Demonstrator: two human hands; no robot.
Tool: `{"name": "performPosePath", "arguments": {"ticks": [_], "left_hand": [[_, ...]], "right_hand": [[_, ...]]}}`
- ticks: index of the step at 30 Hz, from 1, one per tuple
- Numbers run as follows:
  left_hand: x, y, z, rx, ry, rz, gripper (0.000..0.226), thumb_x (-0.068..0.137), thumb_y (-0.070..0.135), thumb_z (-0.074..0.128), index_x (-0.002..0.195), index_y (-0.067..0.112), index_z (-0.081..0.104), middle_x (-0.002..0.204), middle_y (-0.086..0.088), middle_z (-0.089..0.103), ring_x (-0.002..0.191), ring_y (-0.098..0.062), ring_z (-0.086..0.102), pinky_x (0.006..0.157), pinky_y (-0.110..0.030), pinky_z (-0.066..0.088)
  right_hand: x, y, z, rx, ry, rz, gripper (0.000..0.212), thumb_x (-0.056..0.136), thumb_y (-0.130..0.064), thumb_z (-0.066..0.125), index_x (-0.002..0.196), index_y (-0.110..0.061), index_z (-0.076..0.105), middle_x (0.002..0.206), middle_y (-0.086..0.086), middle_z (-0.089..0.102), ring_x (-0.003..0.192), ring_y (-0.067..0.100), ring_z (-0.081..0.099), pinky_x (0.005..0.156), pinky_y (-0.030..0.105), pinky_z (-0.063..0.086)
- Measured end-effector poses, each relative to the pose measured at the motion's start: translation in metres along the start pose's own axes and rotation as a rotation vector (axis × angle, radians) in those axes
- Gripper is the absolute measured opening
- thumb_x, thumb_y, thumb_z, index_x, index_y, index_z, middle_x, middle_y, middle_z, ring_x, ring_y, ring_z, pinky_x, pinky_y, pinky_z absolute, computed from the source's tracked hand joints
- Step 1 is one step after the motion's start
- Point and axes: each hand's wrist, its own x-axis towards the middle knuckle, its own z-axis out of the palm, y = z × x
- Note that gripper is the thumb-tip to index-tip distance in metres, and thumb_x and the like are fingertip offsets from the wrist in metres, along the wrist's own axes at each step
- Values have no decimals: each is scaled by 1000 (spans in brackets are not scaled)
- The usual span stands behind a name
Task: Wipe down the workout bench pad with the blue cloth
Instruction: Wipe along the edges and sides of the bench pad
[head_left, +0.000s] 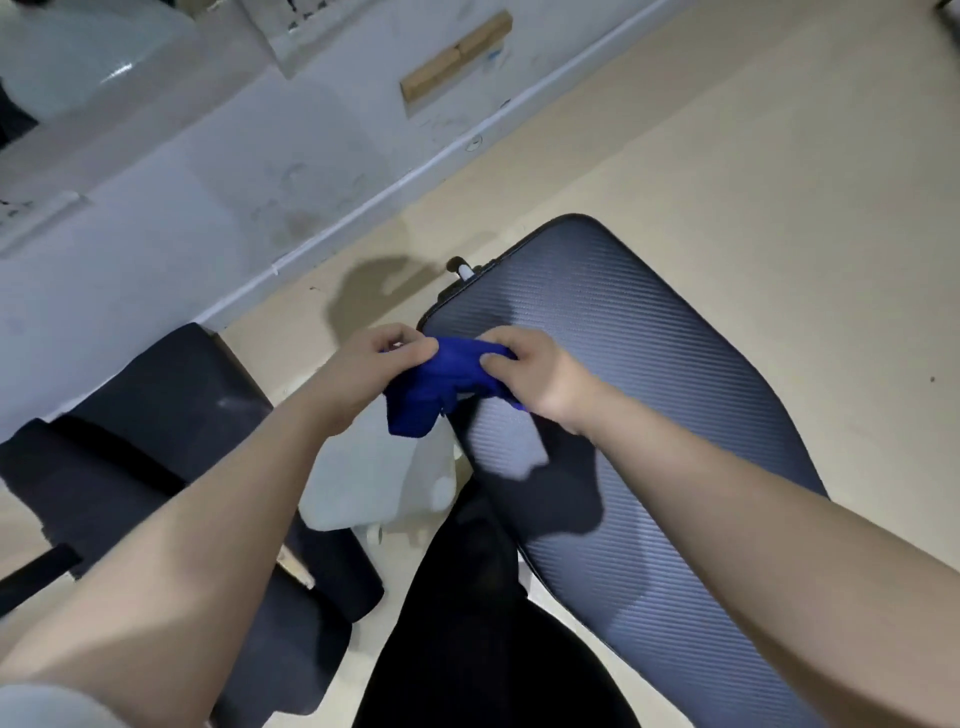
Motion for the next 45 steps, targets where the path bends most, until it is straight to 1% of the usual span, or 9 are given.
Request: {"name": "performPosePath", "arguments": {"ticks": [10, 16, 22, 26, 30, 32, 35, 41, 45], "left_hand": [[-85, -56, 33, -599, -50, -165, 13, 93, 28, 52, 97, 22, 63, 84, 4, 73, 76, -11, 67, 66, -26, 54], [-111, -75, 19, -778, 28, -276, 17, 95, 13, 40, 92, 13, 57, 99, -7, 63, 93, -21, 63, 74, -39, 57], [-92, -97, 7, -1192, 84, -236, 56, 88, 55, 45, 120, 9, 46, 110, -16, 60, 108, -33, 62, 99, -50, 46], [-67, -111, -6, -1008, 172, -250, 14, 98, 12, 41, 99, 3, 51, 91, -13, 59, 81, -21, 64, 76, -32, 53], [-35, -125, -33, -989, 162, -239, 23, 97, 7, 42, 115, -2, 53, 113, -14, 61, 99, -22, 60, 84, -30, 51], [-16, -126, -40, -901, 107, -201, 18, 97, 8, 43, 107, 2, 57, 100, -7, 70, 95, -19, 62, 82, -29, 50], [12, -120, -44, -858, 34, -114, 16, 97, 7, 41, 94, 9, 57, 74, 1, 74, 79, -12, 68, 74, -26, 52], [61, -100, -43, -741, 130, -167, 14, 93, 3, 41, 97, 8, 53, 85, -3, 65, 88, -17, 62, 91, -34, 50], [77, -87, -27, -376, 171, -184, 19, 90, 0, 42, 101, 13, 48, 94, -4, 56, 87, -20, 58, 86, -30, 49]], "right_hand": [[-101, 30, 50, 805, -25, 230, 13, 86, -9, 61, 99, -11, 61, 85, 8, 67, 67, 17, 66, 58, 27, 54], [-107, 27, 95, 7, 137, -169, 32, 72, 15, 49, 84, -14, 50, 81, 2, 51, 67, 8, 44, 60, 20, 36], [-82, 30, 146, -447, 358, -344, 38, 71, 11, 48, 105, -7, 52, 126, 14, 44, 100, 31, 51, 85, 32, 45], [-57, 38, 175, -486, 227, -380, 38, 78, -2, 57, 114, -14, 59, 143, 16, 33, 132, 32, 29, 107, 39, 34], [-39, 38, 189, 283, 401, -20, 47, 84, -26, 65, 127, -22, 46, 146, 4, 25, 128, -6, 26, 99, 13, 28], [-24, 41, 193, 966, 372, 336, 55, 88, -33, 59, 136, -26, 33, 143, -1, 34, 122, 6, 41, 99, 22, 33], [1, 47, 200, 1561, 225, 339, 23, 87, -26, 58, 108, -16, 60, 104, 4, 65, 111, 24, 57, 111, 40, 33], [57, 46, 204, 1870, 411, 377, 12, 93, -6, 50, 103, -2, 56, 94, 12, 60, 76, 18, 60, 57, 19, 57], [67, 50, 189, 1962, 530, 428, 16, 97, -14, 44, 103, -4, 56, 96, 13, 59, 88, 23, 60, 81, 36, 52]]}}
